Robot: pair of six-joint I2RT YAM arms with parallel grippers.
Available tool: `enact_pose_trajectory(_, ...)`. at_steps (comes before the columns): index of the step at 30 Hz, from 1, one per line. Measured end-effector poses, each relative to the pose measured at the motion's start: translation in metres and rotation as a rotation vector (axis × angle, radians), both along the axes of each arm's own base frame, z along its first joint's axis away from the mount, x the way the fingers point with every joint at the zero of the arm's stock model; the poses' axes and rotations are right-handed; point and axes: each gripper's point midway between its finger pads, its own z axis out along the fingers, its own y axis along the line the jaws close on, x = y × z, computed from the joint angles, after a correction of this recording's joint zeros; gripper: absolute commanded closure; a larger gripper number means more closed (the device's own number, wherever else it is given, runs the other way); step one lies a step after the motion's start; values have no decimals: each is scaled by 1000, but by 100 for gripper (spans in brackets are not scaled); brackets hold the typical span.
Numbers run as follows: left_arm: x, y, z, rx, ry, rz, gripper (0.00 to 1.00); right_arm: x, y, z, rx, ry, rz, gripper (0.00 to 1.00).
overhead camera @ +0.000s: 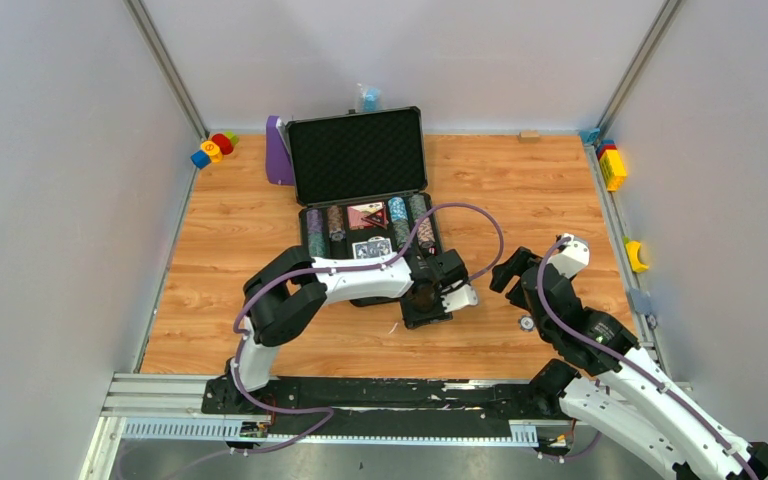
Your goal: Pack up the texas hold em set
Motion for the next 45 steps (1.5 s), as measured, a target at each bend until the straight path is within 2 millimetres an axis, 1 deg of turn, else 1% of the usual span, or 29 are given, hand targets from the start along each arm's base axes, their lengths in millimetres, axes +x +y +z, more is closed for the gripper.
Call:
enact_pose_trajectory(6, 2, 0, 1, -1, -12, 5, 56, -2, -2, 0, -1, 4, -1, 27)
enact_pose_trajectory(12, 8, -5, 4, -40, -48, 10, 57, -2, -2, 13, 27, -23, -3, 27)
enact_pose_trajectory(16, 11, -10, 12, -73, -74, 12, 57, -3, -3, 18, 35, -28, -5, 27)
enact_pose_trajectory(21, 16, -12, 26, -112, -110, 17, 57, -5, -6, 19, 36, -21, -22, 27)
enact_pose_trajectory(26, 17, -10, 41, -148, -140, 24, 57, -8, -19, 23, 47, -21, -94, 28)
enact_pose_trajectory(30, 15, -4, 42, -159, -151, 27, 56, -11, -26, 25, 63, -32, -136, 28)
enact_pose_trajectory(34, 14, 3, 43, -168, -156, 35, 55, -12, -29, 23, 63, -24, -151, 32)
enact_pose_trajectory(36, 17, 1, 46, -183, -162, 43, 55, -12, -26, 21, 55, -13, -135, 32)
enact_pose_trajectory(38, 22, -1, 50, -208, -168, 71, 54, -9, -17, 16, 43, 17, -101, 32)
enact_pose_trajectory(41, 31, 1, 58, -268, -176, 130, 53, -4, 2, -1, 9, 96, -41, 32)
enact_pose_trajectory(43, 39, 13, 65, -315, -183, 201, 52, 0, 14, -14, -7, 146, 1, 33)
enact_pose_trajectory(45, 50, 34, 77, -369, -201, 298, 52, 2, 26, -31, -20, 201, 48, 33)
